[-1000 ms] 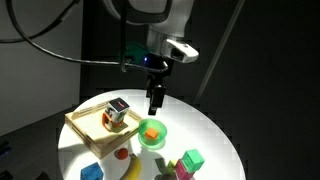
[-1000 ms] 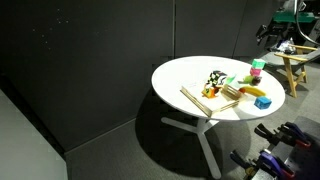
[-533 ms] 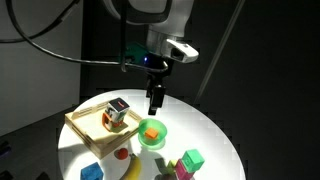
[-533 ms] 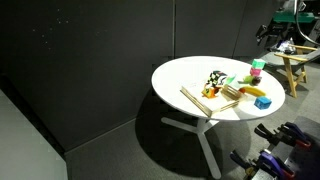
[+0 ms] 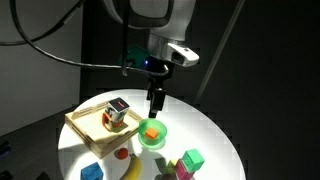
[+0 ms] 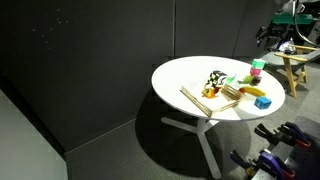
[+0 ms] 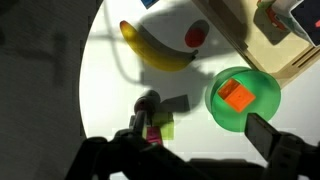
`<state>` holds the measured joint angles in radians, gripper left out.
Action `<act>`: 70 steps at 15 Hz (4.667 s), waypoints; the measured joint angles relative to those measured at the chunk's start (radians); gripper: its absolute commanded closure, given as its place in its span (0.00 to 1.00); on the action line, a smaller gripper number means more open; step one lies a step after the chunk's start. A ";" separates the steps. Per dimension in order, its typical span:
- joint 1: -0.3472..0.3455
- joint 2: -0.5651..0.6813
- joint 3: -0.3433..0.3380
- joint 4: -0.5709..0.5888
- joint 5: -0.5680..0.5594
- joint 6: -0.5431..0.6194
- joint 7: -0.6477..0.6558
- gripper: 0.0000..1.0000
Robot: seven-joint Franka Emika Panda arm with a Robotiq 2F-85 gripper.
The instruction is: Pick up the lime green block and put it on the blue block
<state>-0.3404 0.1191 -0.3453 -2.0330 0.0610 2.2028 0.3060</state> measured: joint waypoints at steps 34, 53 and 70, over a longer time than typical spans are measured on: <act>-0.159 0.453 -0.005 0.477 0.097 -0.053 -0.131 0.00; -0.170 0.595 0.000 0.603 0.097 -0.053 -0.130 0.00; -0.188 0.656 0.000 0.648 0.097 -0.053 -0.130 0.00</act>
<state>-0.5285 0.7752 -0.3453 -1.3852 0.1577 2.1502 0.1759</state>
